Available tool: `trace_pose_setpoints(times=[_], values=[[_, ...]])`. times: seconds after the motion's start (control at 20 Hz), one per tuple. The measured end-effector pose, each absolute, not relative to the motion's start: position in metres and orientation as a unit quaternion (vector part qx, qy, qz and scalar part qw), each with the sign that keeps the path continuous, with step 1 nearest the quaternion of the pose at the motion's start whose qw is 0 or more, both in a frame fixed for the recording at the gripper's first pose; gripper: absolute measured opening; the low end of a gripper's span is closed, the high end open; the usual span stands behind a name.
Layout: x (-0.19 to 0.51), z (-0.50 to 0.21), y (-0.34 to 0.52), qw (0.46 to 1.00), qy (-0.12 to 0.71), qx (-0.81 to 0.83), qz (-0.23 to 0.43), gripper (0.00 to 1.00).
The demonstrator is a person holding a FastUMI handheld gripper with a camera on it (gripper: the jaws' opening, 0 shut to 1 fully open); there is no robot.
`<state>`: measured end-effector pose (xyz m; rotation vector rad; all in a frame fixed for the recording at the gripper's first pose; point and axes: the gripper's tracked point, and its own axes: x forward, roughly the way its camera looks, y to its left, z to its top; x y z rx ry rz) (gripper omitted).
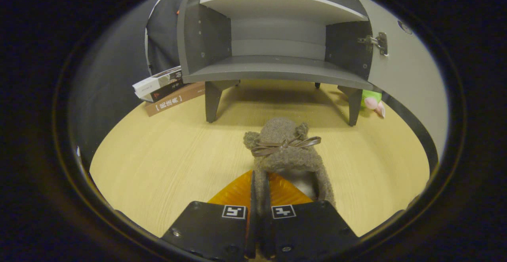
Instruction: Open the shoe cabinet door, grab the shoes and put them into the shoe cabinet, then close the shoe cabinet door.
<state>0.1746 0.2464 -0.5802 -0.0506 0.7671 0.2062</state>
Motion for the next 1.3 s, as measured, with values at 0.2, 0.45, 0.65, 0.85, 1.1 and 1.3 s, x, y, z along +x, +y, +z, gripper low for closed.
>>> trace_pose_setpoints(times=[0.2, 0.45, 0.65, 0.85, 1.1, 1.3], values=[[0.165, -0.567, 0.239, 0.919, 0.376, 0.023, 0.119, 0.08], [0.154, -0.517, 0.23, 0.931, 0.339, 0.009, 0.136, 0.08], [0.142, -0.46, 0.225, 0.942, 0.303, 0.001, 0.143, 0.08], [0.132, -0.398, 0.233, 0.952, 0.263, -0.002, 0.157, 0.08], [0.127, -0.321, 0.241, 0.963, 0.213, -0.016, 0.167, 0.08], [0.131, -0.265, 0.245, 0.966, 0.186, -0.017, 0.177, 0.08]])
